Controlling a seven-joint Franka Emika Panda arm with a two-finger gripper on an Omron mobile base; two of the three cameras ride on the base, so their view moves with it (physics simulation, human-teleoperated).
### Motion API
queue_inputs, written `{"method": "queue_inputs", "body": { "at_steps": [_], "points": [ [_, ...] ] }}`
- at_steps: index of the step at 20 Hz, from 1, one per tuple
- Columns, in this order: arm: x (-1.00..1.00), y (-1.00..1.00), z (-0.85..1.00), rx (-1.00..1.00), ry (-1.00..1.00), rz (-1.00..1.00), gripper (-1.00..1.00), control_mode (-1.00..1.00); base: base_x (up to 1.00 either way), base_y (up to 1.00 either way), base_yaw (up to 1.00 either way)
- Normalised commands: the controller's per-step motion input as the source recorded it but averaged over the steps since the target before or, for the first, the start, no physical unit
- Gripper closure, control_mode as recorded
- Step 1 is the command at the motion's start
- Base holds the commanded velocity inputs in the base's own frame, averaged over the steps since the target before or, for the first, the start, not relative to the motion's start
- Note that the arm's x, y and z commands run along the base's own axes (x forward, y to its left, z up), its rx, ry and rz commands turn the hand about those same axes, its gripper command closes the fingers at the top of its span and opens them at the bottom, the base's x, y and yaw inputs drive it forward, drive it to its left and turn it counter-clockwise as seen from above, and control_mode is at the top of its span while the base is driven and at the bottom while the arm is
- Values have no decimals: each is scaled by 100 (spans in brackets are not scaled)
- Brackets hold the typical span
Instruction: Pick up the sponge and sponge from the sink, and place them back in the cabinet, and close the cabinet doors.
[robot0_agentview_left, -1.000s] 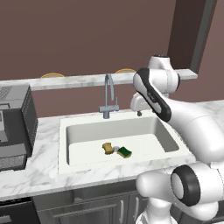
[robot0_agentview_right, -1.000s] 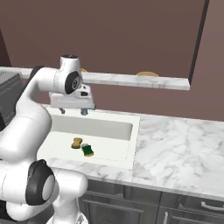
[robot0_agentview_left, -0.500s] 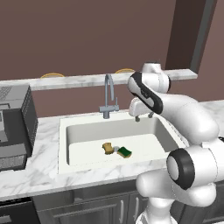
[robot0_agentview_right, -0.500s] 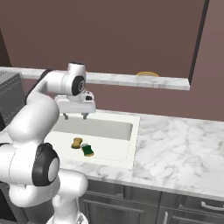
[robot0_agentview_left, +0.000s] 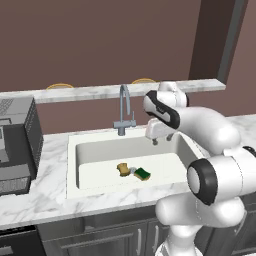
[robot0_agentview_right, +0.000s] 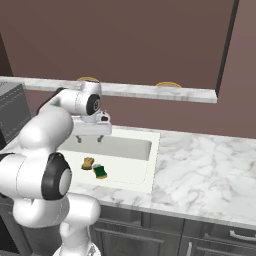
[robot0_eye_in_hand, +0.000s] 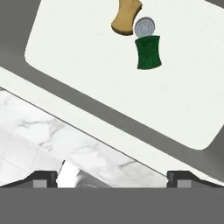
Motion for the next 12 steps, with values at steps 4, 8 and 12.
{"method": "queue_inputs", "body": {
  "at_steps": [4,8,12],
  "points": [
    [11,0,-41,0,-2,0,-100,-100,0,0,0],
    [8,0,-31,0,-6,0,-100,-100,0,0,0],
    [8,0,-27,0,-7,0,-100,-100,0,0,0]
  ]
}}
